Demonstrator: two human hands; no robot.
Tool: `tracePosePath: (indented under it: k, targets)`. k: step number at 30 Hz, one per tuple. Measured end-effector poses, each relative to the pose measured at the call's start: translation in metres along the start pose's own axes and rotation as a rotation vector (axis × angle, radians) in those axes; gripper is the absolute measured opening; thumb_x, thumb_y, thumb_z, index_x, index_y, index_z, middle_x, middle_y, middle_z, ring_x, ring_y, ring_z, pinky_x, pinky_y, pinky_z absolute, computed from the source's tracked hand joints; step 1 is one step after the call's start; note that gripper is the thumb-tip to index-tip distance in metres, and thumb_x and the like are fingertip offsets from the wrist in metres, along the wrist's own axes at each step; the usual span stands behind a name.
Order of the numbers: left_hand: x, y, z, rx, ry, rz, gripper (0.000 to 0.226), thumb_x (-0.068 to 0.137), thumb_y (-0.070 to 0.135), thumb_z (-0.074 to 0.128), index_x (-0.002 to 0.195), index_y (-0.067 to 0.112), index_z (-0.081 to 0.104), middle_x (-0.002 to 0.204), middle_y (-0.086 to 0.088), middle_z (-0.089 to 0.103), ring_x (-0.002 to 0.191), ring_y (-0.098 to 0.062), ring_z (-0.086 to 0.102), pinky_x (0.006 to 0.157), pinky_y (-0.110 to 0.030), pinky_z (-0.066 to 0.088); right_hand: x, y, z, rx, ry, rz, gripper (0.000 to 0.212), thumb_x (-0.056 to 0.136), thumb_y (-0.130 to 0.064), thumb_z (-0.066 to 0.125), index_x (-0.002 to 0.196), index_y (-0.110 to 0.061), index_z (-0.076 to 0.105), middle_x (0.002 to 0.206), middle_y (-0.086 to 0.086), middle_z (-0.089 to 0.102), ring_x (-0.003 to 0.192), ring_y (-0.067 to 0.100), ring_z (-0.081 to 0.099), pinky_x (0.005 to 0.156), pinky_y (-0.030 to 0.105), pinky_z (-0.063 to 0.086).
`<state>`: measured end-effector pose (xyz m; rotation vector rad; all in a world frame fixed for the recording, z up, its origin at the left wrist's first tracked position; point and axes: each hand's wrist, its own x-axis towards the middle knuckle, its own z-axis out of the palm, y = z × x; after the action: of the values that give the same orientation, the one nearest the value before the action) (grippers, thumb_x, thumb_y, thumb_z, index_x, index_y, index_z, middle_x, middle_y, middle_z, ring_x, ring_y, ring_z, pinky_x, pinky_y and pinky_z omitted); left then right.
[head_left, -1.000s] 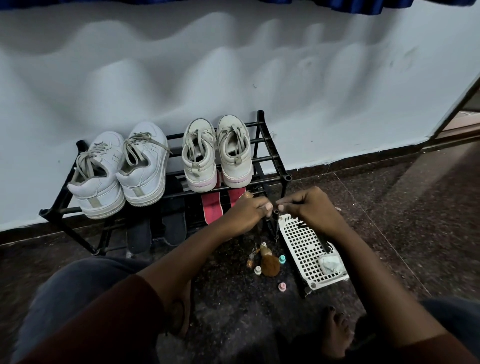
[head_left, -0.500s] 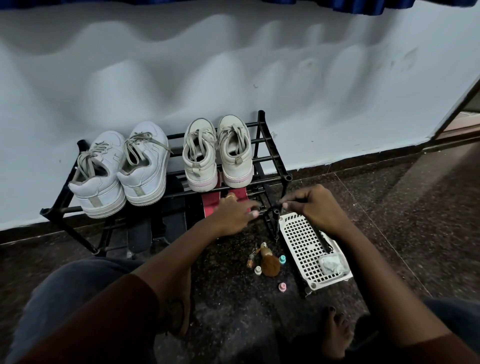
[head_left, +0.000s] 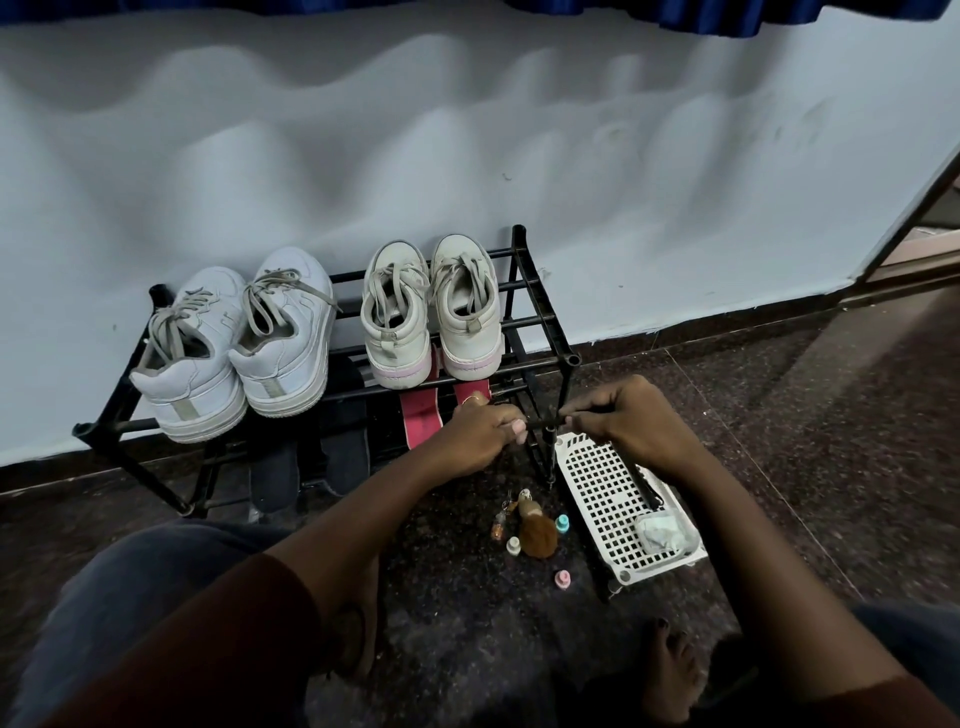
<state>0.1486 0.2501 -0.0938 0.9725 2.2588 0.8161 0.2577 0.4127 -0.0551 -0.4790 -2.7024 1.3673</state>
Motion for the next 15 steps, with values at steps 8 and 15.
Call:
tracePosePath:
  k: [8, 15]
  targets:
    - [0.001, -0.006, 0.001, -0.044, 0.069, -0.037, 0.025, 0.101, 0.024, 0.039, 0.112, 0.014, 0.059, 0.091, 0.004, 0.045, 0.112, -0.020, 0.038, 0.092, -0.030, 0.031, -0.004, -0.011, -0.006, 0.072, 0.001, 0.006, 0.006, 0.081, -0.002, 0.067, 0.081, -0.007, 0.070, 0.067, 0.009, 0.068, 0.050, 0.003, 0.060, 0.051, 0.011, 0.046]
    - [0.007, 0.006, 0.008, -0.803, 0.236, -0.137, 0.045, 0.100, 0.010, 0.040, 0.144, 0.011, 0.030, 0.098, -0.004, 0.050, 0.082, -0.013, 0.051, 0.071, -0.030, 0.044, -0.004, -0.024, 0.001, -0.156, -0.087, -0.040, 0.008, 0.079, 0.003, 0.068, 0.082, -0.003, 0.073, 0.077, 0.011, 0.071, 0.058, 0.003, 0.064, 0.061, 0.011, 0.052]
